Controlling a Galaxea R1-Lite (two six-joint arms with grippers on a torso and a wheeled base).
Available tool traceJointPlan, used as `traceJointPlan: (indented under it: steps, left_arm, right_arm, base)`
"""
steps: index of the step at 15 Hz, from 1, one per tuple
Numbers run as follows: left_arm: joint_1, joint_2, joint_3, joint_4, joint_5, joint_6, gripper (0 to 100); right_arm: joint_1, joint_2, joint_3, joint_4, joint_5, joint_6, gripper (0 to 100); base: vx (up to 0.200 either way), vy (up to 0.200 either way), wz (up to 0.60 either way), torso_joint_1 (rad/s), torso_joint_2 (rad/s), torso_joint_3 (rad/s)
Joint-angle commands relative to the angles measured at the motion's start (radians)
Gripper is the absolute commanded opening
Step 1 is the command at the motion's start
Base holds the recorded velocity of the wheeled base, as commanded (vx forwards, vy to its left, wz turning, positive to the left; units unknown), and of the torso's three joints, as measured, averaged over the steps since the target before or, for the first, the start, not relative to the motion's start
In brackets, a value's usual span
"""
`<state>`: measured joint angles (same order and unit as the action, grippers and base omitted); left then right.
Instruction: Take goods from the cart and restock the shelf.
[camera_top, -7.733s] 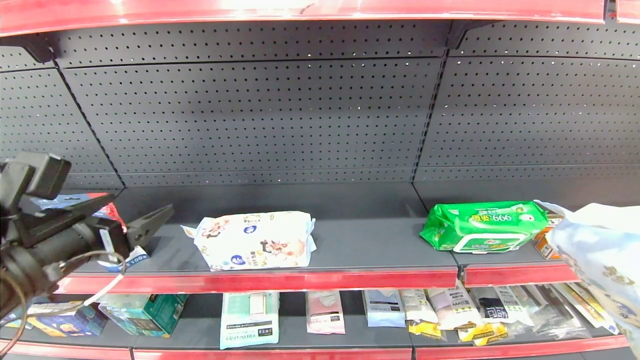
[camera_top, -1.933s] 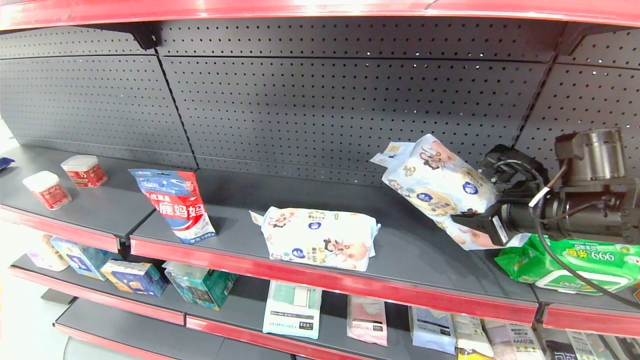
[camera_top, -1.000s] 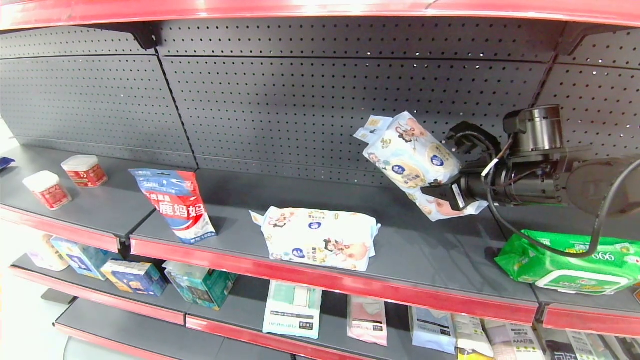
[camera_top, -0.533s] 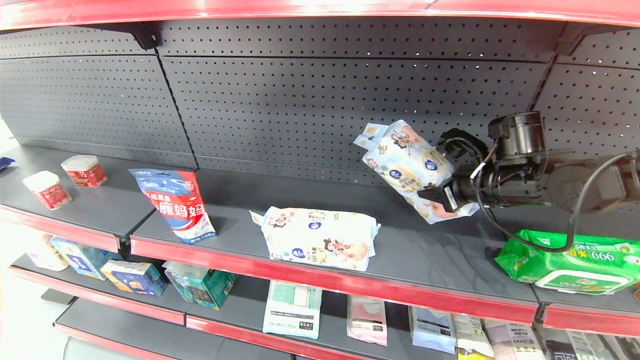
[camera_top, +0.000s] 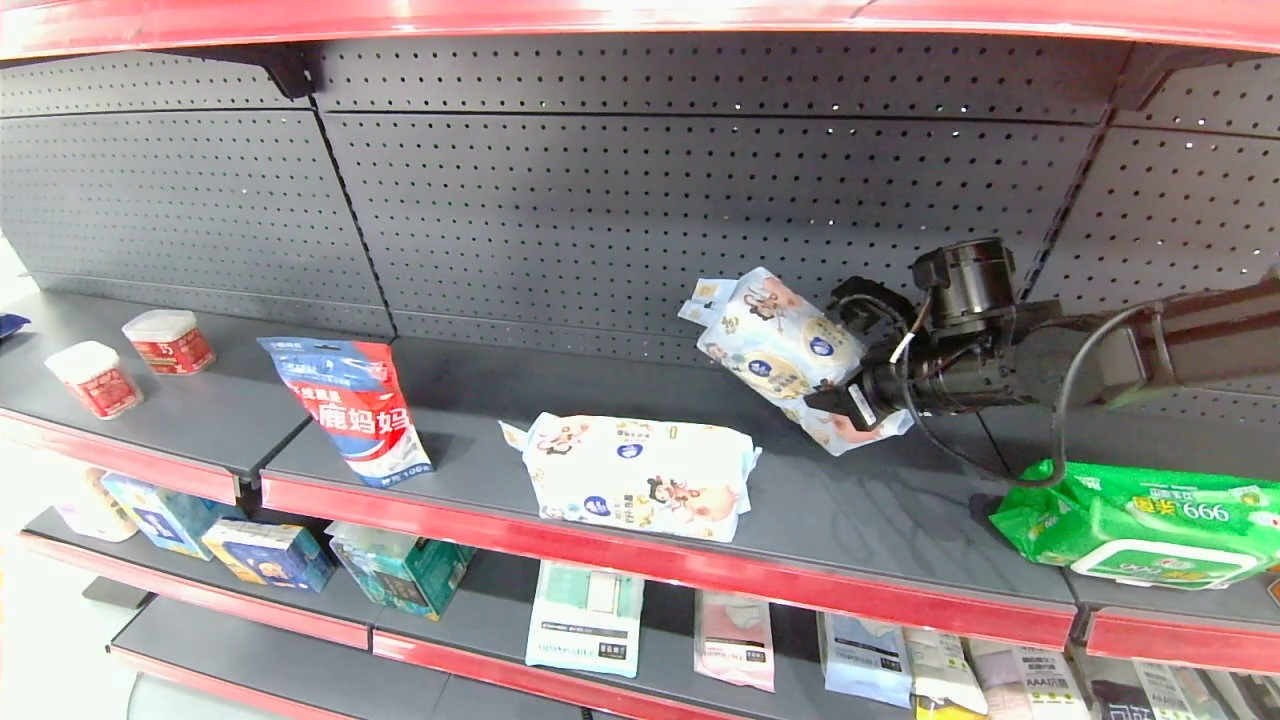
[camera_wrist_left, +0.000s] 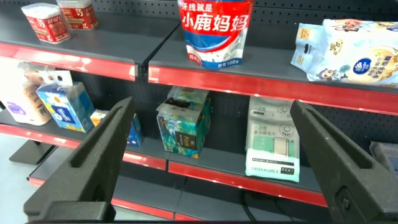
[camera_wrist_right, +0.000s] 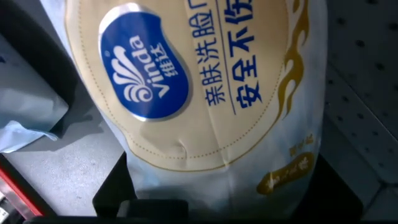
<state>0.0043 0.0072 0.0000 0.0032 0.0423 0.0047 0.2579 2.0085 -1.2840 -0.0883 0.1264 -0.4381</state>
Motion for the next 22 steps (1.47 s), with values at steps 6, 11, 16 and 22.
traceJointPlan:
  steps: [6,11,16,22]
  left_arm:
    - [0.000,0.000,0.000,0.000,0.001,0.000,100]
    - [0.000,0.000,0.000,0.000,0.001,0.000,100]
    - [0.000,0.000,0.000,0.000,0.001,0.000,100]
    - [0.000,0.000,0.000,0.000,0.001,0.000,100]
  right_arm:
    - [0.040,0.081,-0.100,0.093,0.004,-0.096,0]
    - [0.100,0.108,-0.130,0.094,0.002,-0.099,0]
    - [0.135,0.122,-0.132,0.093,0.002,-0.099,0]
    - [0.142,0.124,-0.127,0.093,0.001,-0.100,0]
  base:
    - [0.000,0.000,0.00,0.000,0.00,0.000]
    - [0.000,0.000,0.00,0.000,0.00,0.000]
    - [0.000,0.000,0.00,0.000,0.00,0.000]
    - [0.000,0.000,0.00,0.000,0.00,0.000]
